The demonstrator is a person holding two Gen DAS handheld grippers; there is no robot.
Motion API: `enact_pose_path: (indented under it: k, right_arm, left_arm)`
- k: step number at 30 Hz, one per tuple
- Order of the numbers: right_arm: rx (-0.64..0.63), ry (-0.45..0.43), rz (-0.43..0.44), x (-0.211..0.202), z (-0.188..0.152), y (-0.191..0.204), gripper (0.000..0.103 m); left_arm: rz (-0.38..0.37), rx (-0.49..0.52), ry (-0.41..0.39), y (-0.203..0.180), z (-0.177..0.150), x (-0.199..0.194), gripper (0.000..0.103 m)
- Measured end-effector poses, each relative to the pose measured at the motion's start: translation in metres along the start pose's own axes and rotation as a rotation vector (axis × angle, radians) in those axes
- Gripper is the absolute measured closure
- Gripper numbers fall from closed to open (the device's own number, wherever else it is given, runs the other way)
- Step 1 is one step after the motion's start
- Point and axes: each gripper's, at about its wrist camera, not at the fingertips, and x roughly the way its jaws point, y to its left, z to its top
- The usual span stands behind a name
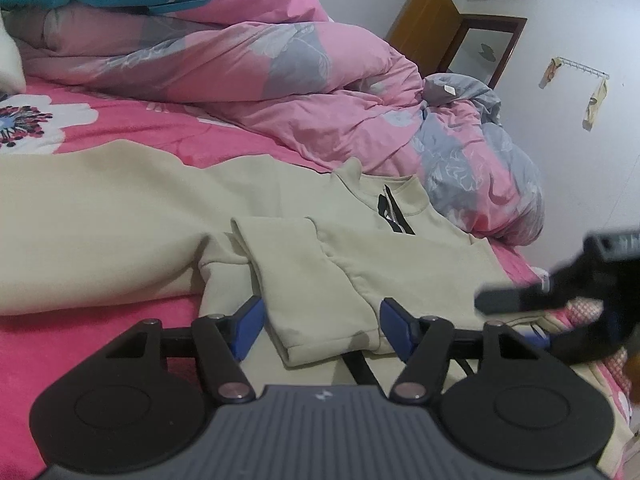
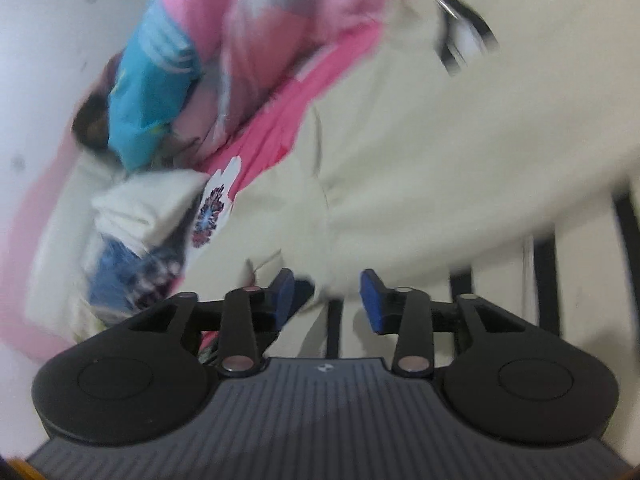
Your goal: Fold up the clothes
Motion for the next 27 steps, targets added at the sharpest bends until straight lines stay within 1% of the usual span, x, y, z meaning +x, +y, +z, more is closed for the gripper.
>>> enact_pose_path:
  k: [2,5,9,12,16,20,25,27]
  right_arm:
    - [0.109,0.005,0.0,0.0,-0.013,-0.009,0.06]
    - [0.222,-0.022,-0.01,0.004,-0.029,-0.021,0.06]
    - [0.265,-0.048,0.0,0.014,-0.033,-0.021,0.06]
    - [0.296,-0.067,0.009,0.022,-0.035,-0.02,0.06]
    - [0.338,-0.093,0.019,0.032,-0.039,-0.019,0.061]
    - [0.38,-0.119,0.03,0.042,-0.043,-0.018,0.061]
    - [0.47,-0.214,0.082,0.056,-0.035,-0.028,0.061]
    - [0.487,-0.247,0.099,0.061,-0.034,-0.031,0.063]
  left_arm:
    - [-0.004,-0.018,-0.004,0.003,0.0,0.0,0.046]
    - [-0.004,-0.048,-0.005,0.008,0.0,0.001,0.056]
    - [-0.02,-0.093,-0.007,0.015,0.001,0.001,0.066]
    - [-0.031,-0.125,-0.007,0.021,0.0,0.002,0.071]
    - [-0.043,-0.155,-0.006,0.027,0.0,0.003,0.073]
    - [-0.05,-0.165,0.0,0.028,0.0,0.004,0.073]
    - [-0.066,-0.176,-0.012,0.03,-0.001,0.001,0.073]
    - [-0.07,-0.185,-0.014,0.031,-0.001,0.001,0.073]
